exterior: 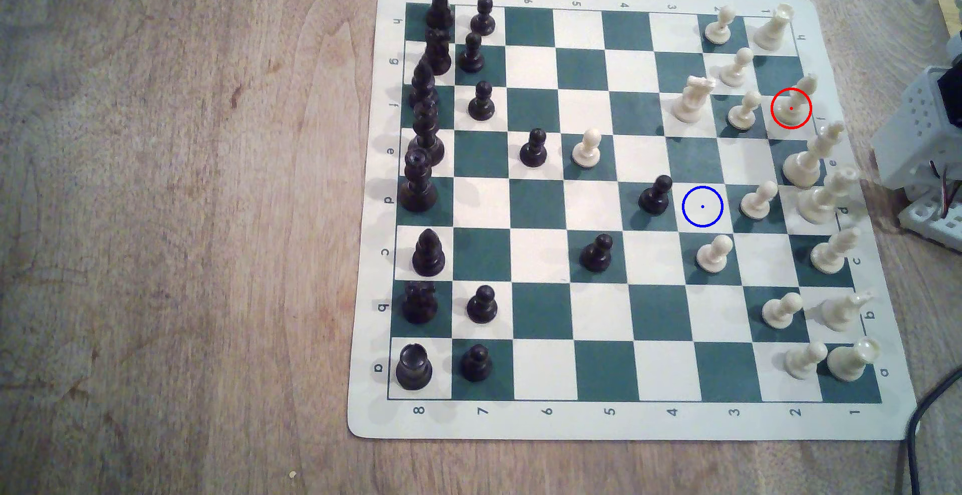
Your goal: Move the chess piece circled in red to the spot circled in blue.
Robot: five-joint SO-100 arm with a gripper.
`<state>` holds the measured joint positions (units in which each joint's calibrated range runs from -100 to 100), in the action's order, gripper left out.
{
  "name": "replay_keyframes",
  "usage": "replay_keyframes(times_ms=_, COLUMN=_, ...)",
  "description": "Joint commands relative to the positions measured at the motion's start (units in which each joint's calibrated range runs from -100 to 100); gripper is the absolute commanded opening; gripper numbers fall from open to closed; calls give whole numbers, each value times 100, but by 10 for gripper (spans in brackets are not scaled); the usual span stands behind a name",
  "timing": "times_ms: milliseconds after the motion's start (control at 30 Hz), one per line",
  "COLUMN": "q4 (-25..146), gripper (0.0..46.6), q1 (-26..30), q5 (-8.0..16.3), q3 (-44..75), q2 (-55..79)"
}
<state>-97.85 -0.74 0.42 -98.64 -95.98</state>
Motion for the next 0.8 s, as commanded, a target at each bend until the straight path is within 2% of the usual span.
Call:
replay_keyframes(times_ms=0, q4=-125, gripper=2, q1=-16, q5=-24, q3=-136, q2=14)
replay_keyframes(times_ms=200, q4=1153, gripper=2, q1=-204, q5=-24, q3=490, q2=14)
replay_keyframes(times_ms=400, q4=4347, gripper=2, q1=-493, q5=-24, q3=1904, q2=22)
replay_keyframes(times_ms=700, q4=8073, gripper=2, q1=-1056, q5=0, q3=3165, q2=22)
replay_keyframes(times_ms=733, q4=8434, gripper=12, q1=-1135, q5=0, q3=3264, q2=22)
replay_keyframes(times_ms=767, q4=9015, gripper=46, q1=-1197, q5=0, q3=3400, q2=22)
